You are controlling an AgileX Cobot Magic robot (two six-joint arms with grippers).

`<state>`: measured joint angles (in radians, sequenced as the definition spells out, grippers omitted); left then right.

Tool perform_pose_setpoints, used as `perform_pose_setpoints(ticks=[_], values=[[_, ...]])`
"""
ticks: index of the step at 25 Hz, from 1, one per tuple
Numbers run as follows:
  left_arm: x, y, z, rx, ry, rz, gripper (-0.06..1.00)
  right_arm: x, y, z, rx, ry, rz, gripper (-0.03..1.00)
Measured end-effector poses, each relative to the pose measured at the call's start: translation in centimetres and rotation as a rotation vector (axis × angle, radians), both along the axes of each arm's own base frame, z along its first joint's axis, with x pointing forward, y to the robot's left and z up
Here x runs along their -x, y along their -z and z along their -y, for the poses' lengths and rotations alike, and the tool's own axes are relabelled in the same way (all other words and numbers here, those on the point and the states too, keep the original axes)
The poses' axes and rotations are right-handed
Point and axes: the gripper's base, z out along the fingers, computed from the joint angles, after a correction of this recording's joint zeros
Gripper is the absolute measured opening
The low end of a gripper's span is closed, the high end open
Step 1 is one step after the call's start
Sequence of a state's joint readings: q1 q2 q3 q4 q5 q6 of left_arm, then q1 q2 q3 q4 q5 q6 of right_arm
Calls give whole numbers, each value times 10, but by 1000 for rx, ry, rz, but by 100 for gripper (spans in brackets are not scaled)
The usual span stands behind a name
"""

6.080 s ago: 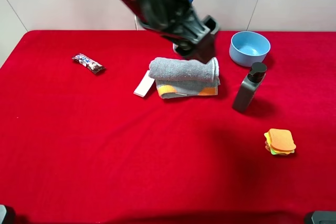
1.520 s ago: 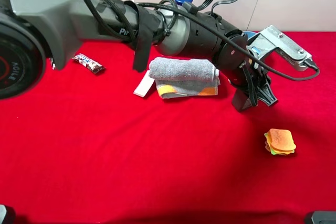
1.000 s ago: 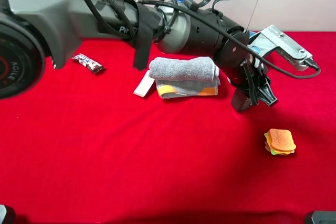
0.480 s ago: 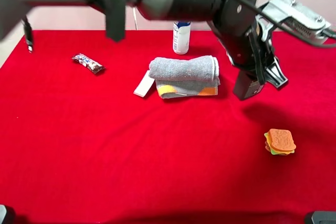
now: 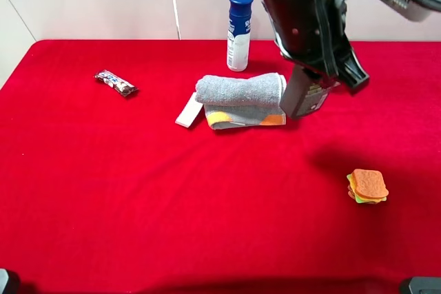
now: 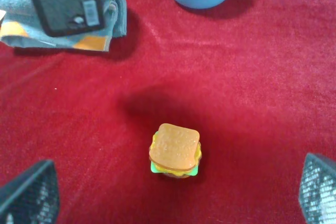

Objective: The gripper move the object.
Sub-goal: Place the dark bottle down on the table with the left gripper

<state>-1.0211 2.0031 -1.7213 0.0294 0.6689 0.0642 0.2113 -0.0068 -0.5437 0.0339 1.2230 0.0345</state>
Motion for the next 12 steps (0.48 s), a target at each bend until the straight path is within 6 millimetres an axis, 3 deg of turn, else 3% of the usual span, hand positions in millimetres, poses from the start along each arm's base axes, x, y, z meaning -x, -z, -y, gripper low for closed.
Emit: perform_pose_setpoints(ticks=[12], values=[[40, -27, -73, -11, -63, 5, 41, 0, 0, 0, 0, 0, 0, 69]])
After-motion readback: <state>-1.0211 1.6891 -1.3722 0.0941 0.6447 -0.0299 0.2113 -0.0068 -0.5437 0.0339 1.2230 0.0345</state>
